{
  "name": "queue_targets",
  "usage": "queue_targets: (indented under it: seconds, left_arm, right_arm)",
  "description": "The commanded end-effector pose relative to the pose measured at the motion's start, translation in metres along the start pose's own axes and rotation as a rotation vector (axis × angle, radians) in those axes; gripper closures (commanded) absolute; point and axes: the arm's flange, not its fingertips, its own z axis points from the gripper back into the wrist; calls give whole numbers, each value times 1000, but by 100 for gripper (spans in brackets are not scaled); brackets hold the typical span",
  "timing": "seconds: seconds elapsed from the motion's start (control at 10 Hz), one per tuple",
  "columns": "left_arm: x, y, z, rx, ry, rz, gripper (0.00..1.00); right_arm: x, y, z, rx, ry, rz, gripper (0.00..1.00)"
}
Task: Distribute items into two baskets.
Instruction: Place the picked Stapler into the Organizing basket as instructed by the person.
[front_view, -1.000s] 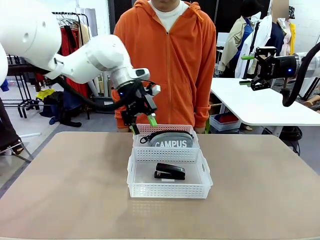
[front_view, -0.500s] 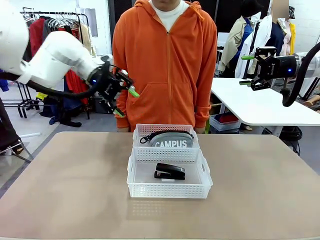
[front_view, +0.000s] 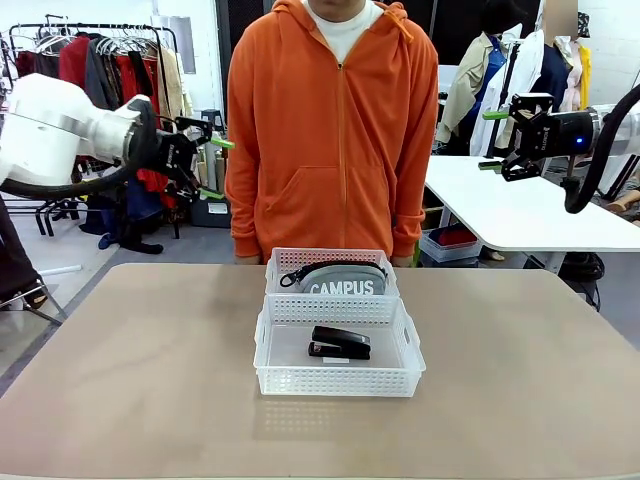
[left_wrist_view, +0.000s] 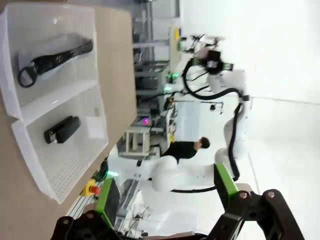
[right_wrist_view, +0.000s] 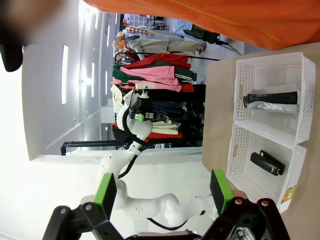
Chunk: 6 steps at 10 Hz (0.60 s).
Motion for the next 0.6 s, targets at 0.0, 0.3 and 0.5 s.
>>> queue_targets:
  seconds: [0.0,0.3,0.5]
  left_arm:
    - [-24,-3,4,-96,-57,-54,0]
    - [-33,-16,22,-142,-105,-78,0]
    - [-38,-24,28,-158,-120,-111,0]
  right_arm:
    - [0,3,0,6,-2,5,0]
    - [0,3,0,6,-2,5,0]
    - [0,3,0,6,-2,5,0]
